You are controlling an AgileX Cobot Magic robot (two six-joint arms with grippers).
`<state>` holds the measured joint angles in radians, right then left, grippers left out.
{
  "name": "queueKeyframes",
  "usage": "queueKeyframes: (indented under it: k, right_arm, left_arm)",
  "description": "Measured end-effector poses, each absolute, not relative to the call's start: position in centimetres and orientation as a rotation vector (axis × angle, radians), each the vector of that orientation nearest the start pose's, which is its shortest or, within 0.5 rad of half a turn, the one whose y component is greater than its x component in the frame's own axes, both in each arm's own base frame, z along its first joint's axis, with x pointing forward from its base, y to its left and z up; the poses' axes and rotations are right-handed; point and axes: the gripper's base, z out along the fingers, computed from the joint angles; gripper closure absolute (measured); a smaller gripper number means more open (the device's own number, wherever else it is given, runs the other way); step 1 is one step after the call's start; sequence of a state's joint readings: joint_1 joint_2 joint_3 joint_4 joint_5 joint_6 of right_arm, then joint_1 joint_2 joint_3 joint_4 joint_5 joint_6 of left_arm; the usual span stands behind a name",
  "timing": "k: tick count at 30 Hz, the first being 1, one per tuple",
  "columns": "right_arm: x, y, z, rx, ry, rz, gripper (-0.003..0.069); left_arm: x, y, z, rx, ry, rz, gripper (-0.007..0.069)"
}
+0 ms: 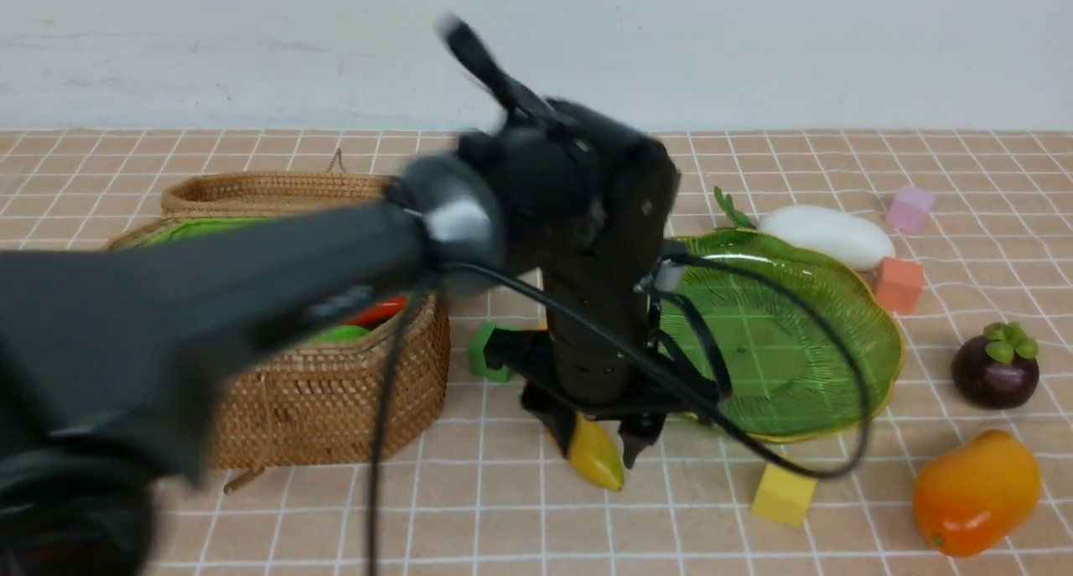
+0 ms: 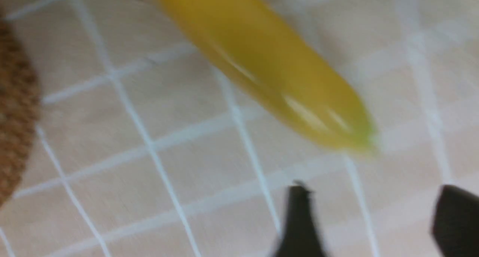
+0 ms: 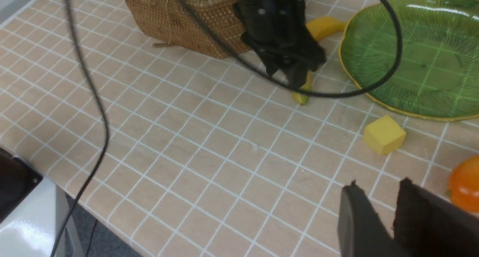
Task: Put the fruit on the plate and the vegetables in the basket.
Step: Use the left arm to grab a banana and put it into the right plate
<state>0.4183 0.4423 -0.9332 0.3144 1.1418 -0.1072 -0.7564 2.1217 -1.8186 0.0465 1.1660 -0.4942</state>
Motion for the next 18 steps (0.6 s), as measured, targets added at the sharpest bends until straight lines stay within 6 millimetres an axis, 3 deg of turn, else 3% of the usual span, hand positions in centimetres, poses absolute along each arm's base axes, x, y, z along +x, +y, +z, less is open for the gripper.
queueKeyframes:
  k: [1, 2, 4, 8, 11, 17, 18]
  right_arm:
    - [2.1, 3.7, 38.9, -0.584, 2.061, 0.565, 0.0479]
    - [2.0, 3.7, 38.9, -0.587, 2.067, 0.567, 0.0477]
    - [2.0, 3.7, 38.8, -0.59, 2.073, 0.57, 0.0476]
    - [1.8, 3.7, 38.7, -0.597, 2.082, 0.572, 0.0473]
    - [1.8, 3.7, 38.7, -0.6, 2.088, 0.574, 0.0468]
    - [1.6, 3.8, 38.6, -0.609, 2.103, 0.585, 0.0466]
    - [1.6, 3.8, 38.5, -0.611, 2.108, 0.587, 0.0466]
  left_arm:
    - [32.9, -30.4, 22.1, 0.387, 2.934, -0.105, 0.0132]
    - [34.0, -30.5, 21.0, 0.336, 2.913, -0.041, 0.0064]
    - [34.7, -30.5, 20.3, 0.305, 2.889, -0.012, 0.0036]
    - [35.6, -30.9, 18.6, 0.289, 2.851, 0.002, 0.0035]
    - [35.9, -31.1, 16.9, 0.291, 2.853, 0.017, 0.0088]
    - [36.4, -31.2, 16.6, 0.235, 2.835, 0.054, 0.0227]
    - [36.5, -31.0, 16.6, 0.207, 2.829, 0.077, 0.0293]
